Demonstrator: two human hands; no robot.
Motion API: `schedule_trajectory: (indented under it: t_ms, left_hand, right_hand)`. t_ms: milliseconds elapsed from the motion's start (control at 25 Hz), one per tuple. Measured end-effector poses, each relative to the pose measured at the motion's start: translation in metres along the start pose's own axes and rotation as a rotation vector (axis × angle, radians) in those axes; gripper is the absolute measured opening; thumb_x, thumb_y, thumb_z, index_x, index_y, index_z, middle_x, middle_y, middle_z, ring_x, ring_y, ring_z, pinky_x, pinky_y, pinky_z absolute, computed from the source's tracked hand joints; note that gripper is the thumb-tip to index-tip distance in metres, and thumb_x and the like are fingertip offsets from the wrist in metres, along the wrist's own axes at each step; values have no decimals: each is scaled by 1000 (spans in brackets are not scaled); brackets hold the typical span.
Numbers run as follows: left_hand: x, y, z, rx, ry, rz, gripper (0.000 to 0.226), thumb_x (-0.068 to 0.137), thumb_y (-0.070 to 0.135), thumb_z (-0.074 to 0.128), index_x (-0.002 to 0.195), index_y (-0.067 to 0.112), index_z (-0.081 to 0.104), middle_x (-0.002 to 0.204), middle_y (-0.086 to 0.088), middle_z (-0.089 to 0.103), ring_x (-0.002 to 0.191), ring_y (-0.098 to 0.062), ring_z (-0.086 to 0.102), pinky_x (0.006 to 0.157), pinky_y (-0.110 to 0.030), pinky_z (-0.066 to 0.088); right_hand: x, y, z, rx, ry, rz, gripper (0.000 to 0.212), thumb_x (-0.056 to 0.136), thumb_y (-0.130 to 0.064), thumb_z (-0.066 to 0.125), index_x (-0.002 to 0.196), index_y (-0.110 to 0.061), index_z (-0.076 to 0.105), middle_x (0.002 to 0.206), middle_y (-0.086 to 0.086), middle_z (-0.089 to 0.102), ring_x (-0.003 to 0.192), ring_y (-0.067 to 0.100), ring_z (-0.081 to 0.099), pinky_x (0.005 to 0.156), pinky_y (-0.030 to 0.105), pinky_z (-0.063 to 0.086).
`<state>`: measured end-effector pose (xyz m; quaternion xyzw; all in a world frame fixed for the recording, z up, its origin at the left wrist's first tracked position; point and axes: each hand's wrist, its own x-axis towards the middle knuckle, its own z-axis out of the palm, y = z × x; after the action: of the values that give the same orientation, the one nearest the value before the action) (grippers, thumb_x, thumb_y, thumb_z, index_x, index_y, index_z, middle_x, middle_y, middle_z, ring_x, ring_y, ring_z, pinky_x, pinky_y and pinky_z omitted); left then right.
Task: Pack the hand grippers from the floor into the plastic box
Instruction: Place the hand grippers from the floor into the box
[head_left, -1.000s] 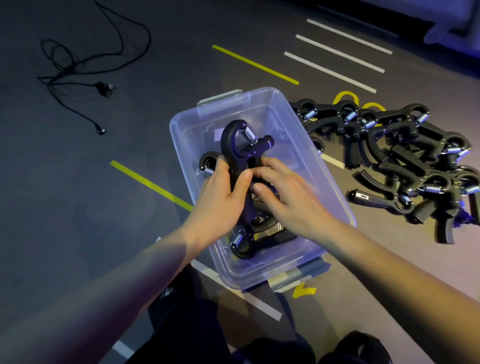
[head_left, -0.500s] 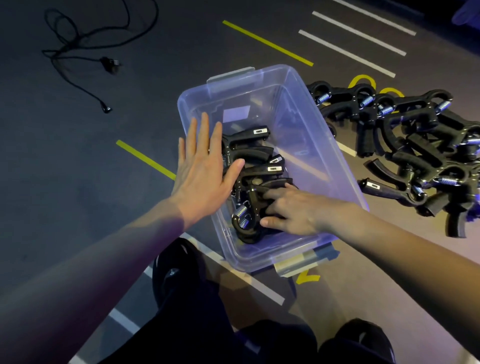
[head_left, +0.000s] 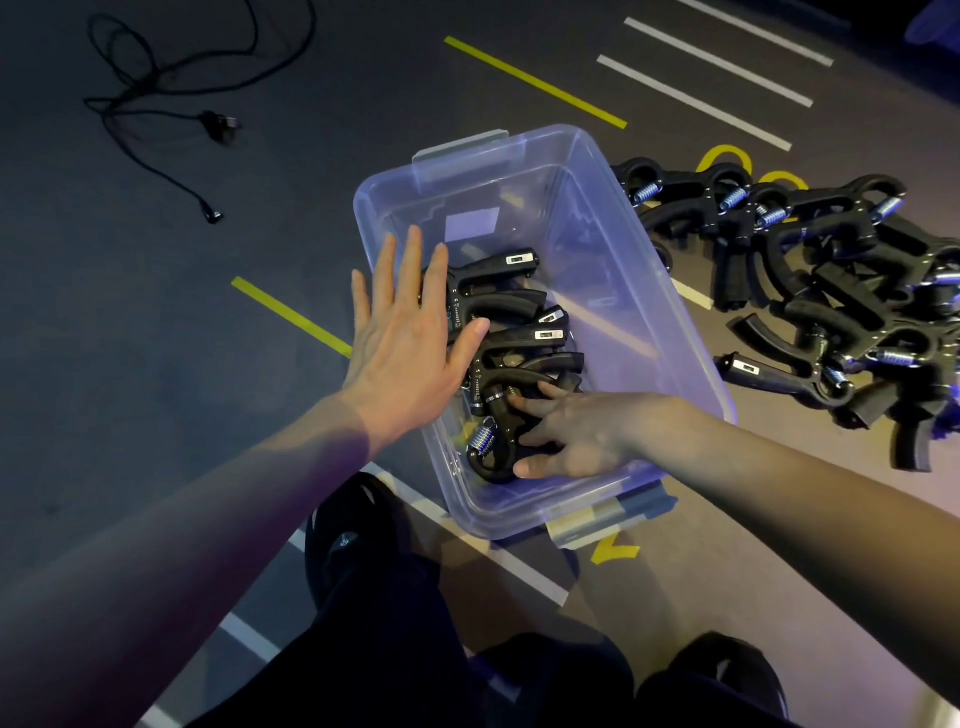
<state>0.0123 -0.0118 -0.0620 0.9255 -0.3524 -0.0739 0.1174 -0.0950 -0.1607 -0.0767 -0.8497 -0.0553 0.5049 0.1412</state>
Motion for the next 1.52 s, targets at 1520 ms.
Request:
schedule_trajectory:
  t_ms: [1520]
  left_hand:
    - [31,119,-13,-75,54,368,82,84,64,15,148,14,6,156,-7,-9,143,-22,-9,109,-44,-12]
  right_hand:
    - [-78,81,31,215,1428,215,65,95,-44,33,150,-13,17,158,2,13,146,18,14,117,39,19]
